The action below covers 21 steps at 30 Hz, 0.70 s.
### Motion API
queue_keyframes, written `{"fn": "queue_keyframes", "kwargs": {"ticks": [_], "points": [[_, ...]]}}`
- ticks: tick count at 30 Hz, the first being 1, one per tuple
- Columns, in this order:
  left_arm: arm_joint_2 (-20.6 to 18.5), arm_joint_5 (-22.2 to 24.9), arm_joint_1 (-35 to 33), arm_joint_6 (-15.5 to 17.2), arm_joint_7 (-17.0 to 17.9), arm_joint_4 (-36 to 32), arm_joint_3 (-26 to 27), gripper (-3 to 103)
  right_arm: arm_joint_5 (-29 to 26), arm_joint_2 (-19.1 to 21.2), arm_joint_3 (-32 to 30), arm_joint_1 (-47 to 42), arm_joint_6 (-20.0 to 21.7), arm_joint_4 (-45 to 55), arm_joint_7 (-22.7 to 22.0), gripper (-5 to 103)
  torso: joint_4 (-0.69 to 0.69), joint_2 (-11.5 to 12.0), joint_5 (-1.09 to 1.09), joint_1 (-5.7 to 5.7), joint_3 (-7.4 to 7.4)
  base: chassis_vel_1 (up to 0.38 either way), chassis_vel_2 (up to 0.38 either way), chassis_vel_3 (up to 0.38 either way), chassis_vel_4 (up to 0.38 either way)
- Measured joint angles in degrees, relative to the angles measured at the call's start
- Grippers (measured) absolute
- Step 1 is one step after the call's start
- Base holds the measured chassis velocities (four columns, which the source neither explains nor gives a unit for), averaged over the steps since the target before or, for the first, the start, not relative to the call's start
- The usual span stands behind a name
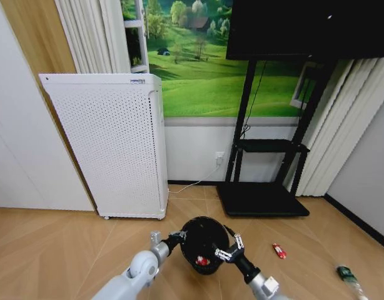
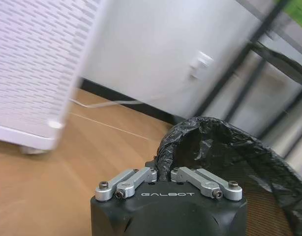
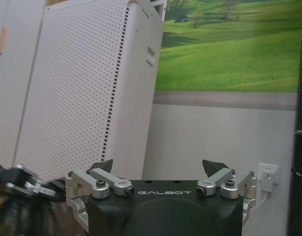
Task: Pick up the trash bin and place the garbage on the floor into it.
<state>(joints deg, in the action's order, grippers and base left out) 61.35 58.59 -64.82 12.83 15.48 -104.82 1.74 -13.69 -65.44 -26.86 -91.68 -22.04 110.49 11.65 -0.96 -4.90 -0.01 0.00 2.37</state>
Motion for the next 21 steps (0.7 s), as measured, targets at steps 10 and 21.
{"fn": "queue_keyframes", "kwargs": {"ticks": [10, 21], "points": [[-6.44, 2.31, -17.66, 2.27, 6.63, -11.48, 19.17, 7, -0.93, -4.77, -4.96, -3.74, 4.58, 0.34, -1.89, 100, -0.03, -0.01, 0.01, 0.00, -0.01, 0.000, 0.000, 0.000, 0.000], [-1.92, 3.48, -29.27, 3.38, 8.44, -16.80, 37.05, 7, -0.25, -5.42, -5.07, -0.82, 5.86, -2.62, -2.67, 100, 0.00, -0.01, 0.01, -0.01, -0.01, -0.132, -0.115, 0.144, 0.134]]}}
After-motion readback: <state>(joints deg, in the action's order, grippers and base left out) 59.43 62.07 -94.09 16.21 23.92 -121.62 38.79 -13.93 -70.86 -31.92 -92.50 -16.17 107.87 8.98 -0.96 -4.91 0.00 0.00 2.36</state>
